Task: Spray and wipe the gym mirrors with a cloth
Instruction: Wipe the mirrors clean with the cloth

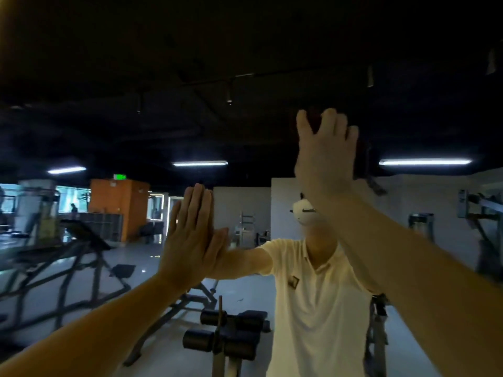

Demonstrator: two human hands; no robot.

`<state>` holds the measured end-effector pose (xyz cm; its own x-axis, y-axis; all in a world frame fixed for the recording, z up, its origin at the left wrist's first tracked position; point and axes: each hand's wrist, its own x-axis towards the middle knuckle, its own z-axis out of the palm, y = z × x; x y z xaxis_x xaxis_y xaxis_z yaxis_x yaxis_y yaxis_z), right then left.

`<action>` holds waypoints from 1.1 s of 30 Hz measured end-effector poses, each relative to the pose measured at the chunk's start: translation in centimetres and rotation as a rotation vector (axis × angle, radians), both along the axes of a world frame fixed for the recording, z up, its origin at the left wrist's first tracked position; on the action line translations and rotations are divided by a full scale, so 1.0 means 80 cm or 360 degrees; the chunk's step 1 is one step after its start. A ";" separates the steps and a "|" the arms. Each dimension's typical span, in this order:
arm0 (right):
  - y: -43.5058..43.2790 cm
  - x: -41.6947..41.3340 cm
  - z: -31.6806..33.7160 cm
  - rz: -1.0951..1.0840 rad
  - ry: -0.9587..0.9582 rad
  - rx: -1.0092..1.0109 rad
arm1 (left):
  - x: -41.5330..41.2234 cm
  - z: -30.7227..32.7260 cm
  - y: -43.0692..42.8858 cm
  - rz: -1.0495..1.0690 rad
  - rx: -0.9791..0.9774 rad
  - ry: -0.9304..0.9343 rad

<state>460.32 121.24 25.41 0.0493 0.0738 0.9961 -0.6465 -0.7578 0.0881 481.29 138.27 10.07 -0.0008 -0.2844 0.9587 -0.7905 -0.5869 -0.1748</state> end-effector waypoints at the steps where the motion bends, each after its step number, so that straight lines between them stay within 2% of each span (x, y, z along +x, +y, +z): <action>1: 0.012 0.012 -0.017 0.0022 0.0015 -0.0046 | 0.001 -0.001 0.001 0.0006 -0.0001 -0.0002; 4: 0.035 0.042 -0.093 0.0242 0.0236 -0.0312 | -0.001 0.000 0.000 -0.0043 -0.0009 0.0003; 7: 0.036 0.044 -0.171 0.0490 0.0618 -0.0463 | -0.003 0.001 0.010 -0.0144 -0.0001 0.0031; 10: 0.035 0.035 -0.226 0.0464 0.1042 -0.0773 | 0.004 0.007 0.039 -0.0241 0.0196 0.0110; 12: 0.032 0.035 -0.204 0.0378 0.1252 -0.0946 | 0.006 0.015 0.055 -0.0196 0.0288 0.0128; 13: 0.036 0.037 -0.175 0.0324 0.1239 -0.0988 | 0.003 0.017 0.063 -0.0123 0.0264 0.0138; 14: 0.037 0.040 -0.137 0.0307 0.1094 -0.0972 | -0.002 0.019 0.066 -0.0053 0.0206 0.0208; 17: 0.045 0.054 -0.010 0.0226 0.0596 -0.0599 | -0.004 0.011 0.066 0.0070 0.0043 0.0670; 18: 0.051 0.060 0.020 0.0191 0.0466 -0.0447 | 0.001 0.007 0.064 0.0064 0.0025 0.0739; 21: 0.080 0.091 0.037 0.0262 0.0221 -0.0163 | 0.015 0.003 0.064 -0.0052 0.0001 0.0705; 24: 0.109 0.126 -0.057 0.0442 0.0408 -0.0353 | 0.032 0.001 0.081 -0.0024 0.0093 0.0610; 27: 0.115 0.140 -0.183 0.0747 0.0876 -0.0535 | 0.046 0.004 0.109 0.0018 0.0334 0.0438; 29: 0.112 0.138 -0.223 0.0730 0.1185 -0.0629 | 0.049 0.008 0.129 0.0079 0.0528 0.0413; 31: 0.109 0.133 -0.187 0.0619 0.1263 -0.0817 | 0.048 0.014 0.143 0.0112 0.0639 0.0432; 33: 0.107 0.132 -0.105 0.0443 0.1002 -0.0837 | 0.049 0.017 0.147 0.0127 0.0666 0.0402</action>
<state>470.86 129.78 17.01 0.4918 0.6086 0.6227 -0.1566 -0.6417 0.7508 485.22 150.04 11.46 0.2544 -0.6348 0.7295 -0.7940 -0.5678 -0.2172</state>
